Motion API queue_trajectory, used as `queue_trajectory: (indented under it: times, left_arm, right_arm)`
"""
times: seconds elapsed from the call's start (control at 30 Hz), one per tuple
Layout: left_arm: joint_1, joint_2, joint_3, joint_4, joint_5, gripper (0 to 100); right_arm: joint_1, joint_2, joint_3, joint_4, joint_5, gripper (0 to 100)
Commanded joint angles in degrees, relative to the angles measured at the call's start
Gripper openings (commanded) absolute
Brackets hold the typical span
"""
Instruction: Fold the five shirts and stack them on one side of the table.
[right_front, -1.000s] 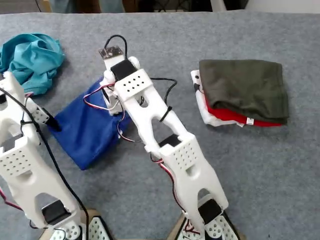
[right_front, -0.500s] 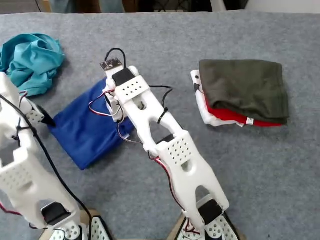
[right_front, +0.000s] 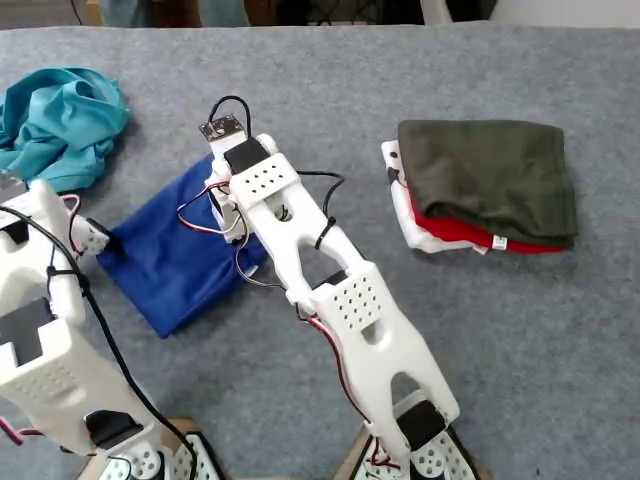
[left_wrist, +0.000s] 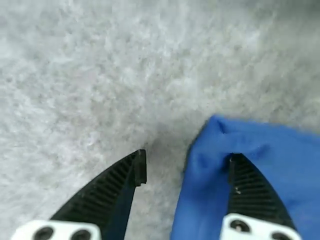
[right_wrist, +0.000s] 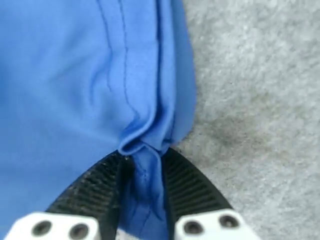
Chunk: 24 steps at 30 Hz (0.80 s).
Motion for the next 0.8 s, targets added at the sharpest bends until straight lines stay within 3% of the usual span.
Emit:
queue_trajectory:
  times: [0.0, 0.3, 0.53, 0.77]
  left_arm:
    - [0.5, -2.3, 0.1, -3.3, 1.8, 28]
    - [0.9, -1.0, 4.7, -10.5, 4.3, 28]
    - [3.6, 4.7, -1.9, -5.0, 4.0, 27]
    - [6.8, 13.6, -12.7, 1.3, -0.7, 13]
  right_arm:
    - [0.8, 2.2, -1.0, -3.0, 0.4, 1.4]
    - [0.7, 2.2, -1.0, -3.0, 0.4, 1.4]
    - [0.7, 2.2, -1.0, -3.0, 0.4, 1.4]
    - [0.8, 2.2, -1.0, -3.0, 0.4, 1.4]
